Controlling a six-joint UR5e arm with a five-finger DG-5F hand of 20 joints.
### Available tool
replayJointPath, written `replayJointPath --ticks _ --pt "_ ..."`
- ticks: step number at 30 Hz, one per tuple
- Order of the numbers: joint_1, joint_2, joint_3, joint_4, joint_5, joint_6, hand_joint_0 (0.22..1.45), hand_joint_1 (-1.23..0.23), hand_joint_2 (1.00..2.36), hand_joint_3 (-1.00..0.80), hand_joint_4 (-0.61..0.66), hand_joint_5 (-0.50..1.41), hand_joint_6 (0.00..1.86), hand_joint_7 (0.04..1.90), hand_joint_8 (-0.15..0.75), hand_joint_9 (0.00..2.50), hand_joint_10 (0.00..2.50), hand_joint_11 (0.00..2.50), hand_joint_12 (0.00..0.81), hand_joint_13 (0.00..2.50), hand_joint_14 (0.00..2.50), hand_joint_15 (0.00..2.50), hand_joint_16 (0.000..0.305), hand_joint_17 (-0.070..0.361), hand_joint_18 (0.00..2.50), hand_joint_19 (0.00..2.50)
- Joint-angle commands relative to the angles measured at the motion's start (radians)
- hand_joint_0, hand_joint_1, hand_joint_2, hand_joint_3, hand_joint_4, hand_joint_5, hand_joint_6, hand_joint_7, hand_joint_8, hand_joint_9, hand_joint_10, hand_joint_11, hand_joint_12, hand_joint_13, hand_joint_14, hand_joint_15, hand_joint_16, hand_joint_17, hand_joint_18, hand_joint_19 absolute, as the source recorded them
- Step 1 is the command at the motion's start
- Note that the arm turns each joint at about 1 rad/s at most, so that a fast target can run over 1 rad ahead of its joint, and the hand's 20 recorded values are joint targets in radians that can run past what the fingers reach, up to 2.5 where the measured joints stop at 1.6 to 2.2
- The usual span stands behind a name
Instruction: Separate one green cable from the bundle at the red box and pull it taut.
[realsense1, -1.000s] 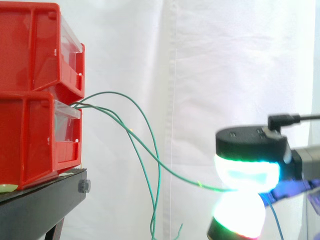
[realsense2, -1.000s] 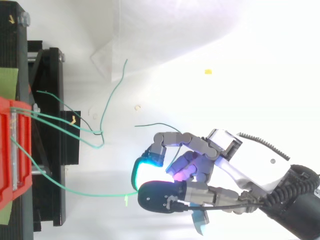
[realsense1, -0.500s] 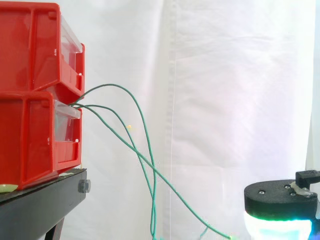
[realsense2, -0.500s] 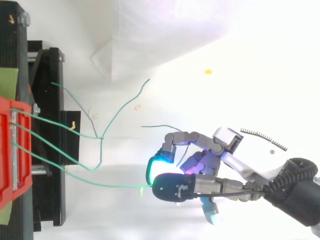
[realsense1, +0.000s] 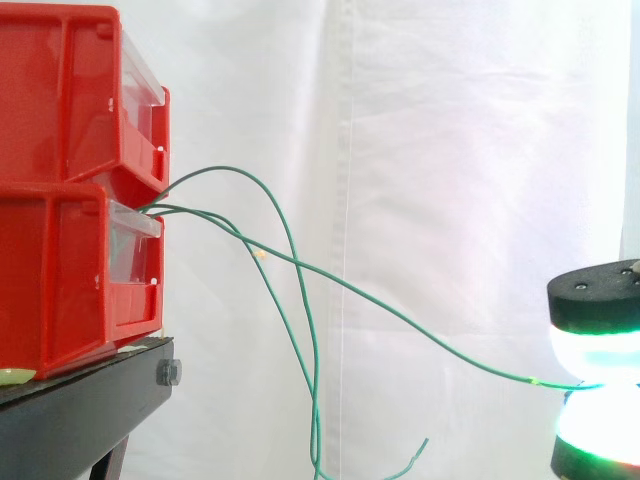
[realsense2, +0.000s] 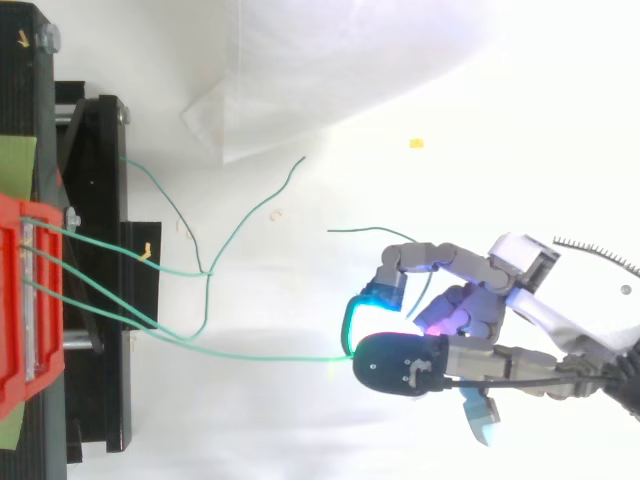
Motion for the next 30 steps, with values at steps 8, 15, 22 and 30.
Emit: replayJointPath --ticks 8,15,22,30 --pt "0.009 0.016 0.0 -0.054 0.006 0.001 0.77 -0.77 1.02 -0.16 -0.02 0.15 0.5 1.38 0.186 1.93 0.02 0.56 0.266 1.29 0.02 0.64 0.04 0.09 0.77 0.68" --pt "0.006 0.016 0.006 -0.059 0.009 -0.01 0.77 -0.77 1.02 -0.16 -0.02 0.15 0.5 1.38 0.19 1.93 0.02 0.57 0.265 1.29 0.02 0.64 0.04 0.089 0.77 0.68" --pt "0.005 0.015 0.005 -0.051 0.008 -0.028 0.77 -0.76 1.02 -0.17 -0.02 0.15 0.5 1.38 0.184 1.93 0.02 0.57 0.266 1.3 0.02 0.64 0.04 0.09 0.77 0.68" --pt "0.006 0.016 0.005 0.092 0.008 -0.028 0.77 -0.76 1.02 -0.17 -0.02 0.15 0.5 1.37 0.185 1.93 0.02 0.56 0.264 1.31 0.02 0.64 0.04 0.089 0.77 0.68"
